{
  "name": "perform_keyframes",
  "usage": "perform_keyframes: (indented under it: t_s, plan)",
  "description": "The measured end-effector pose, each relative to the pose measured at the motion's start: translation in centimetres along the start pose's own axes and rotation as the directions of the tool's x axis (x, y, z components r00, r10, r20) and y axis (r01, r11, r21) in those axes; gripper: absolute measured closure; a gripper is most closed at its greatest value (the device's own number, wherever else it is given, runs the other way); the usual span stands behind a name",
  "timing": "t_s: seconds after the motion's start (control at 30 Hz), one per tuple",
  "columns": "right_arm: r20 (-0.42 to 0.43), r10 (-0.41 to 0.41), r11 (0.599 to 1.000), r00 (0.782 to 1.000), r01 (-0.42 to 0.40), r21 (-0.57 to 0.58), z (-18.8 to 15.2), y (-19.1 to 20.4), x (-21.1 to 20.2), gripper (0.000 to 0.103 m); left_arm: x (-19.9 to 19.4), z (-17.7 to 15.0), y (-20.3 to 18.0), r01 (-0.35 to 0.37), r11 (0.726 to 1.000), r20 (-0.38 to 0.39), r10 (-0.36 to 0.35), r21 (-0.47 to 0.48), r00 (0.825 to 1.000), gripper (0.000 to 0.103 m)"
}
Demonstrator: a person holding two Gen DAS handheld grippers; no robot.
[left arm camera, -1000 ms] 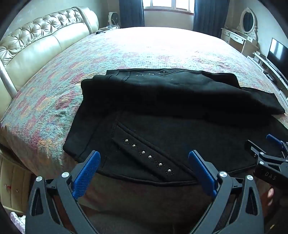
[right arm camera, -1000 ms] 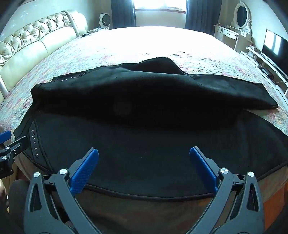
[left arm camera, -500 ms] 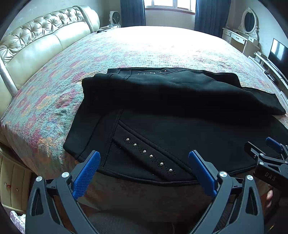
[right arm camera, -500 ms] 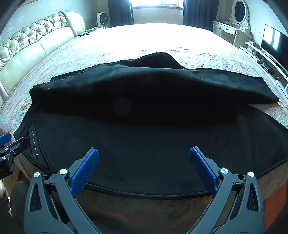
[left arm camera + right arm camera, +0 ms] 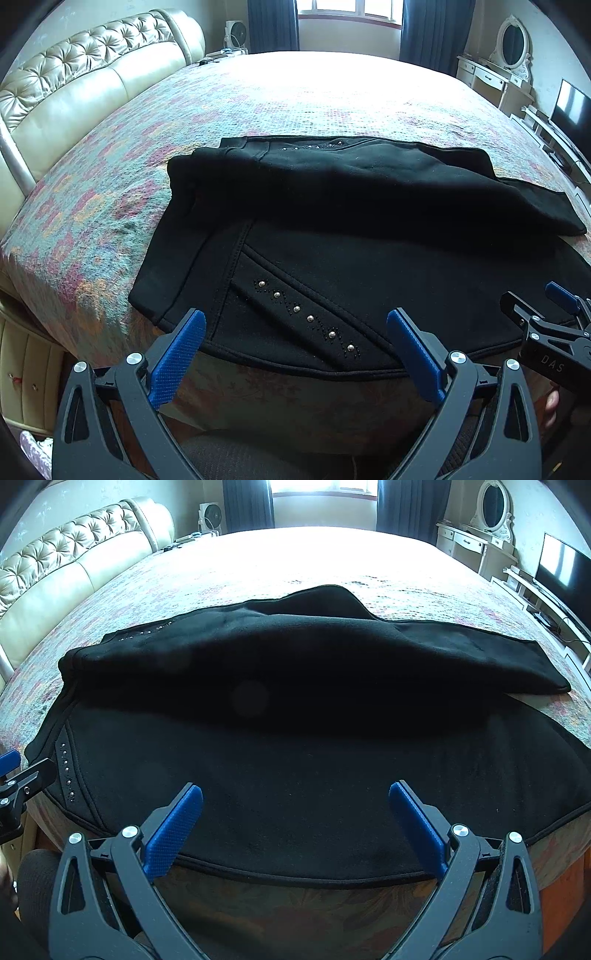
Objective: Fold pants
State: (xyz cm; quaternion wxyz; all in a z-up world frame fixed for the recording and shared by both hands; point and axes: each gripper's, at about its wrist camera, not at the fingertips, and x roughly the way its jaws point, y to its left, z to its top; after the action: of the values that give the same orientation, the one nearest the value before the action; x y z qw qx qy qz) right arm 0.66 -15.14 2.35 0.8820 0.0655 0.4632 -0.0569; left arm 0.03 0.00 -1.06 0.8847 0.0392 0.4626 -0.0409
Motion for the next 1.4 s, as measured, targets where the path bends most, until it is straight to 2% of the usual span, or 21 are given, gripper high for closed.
perform_keyframes:
  t_s: [1.4]
  plan:
    - [-0.011,0.002,1.0,1.0,-0.002,0.008,-0.1,0.16,0.32,0.002,0.18,-0.13,-0.13,0.007,1.0,-0.015,-0.007,0.004,1.0,0.005]
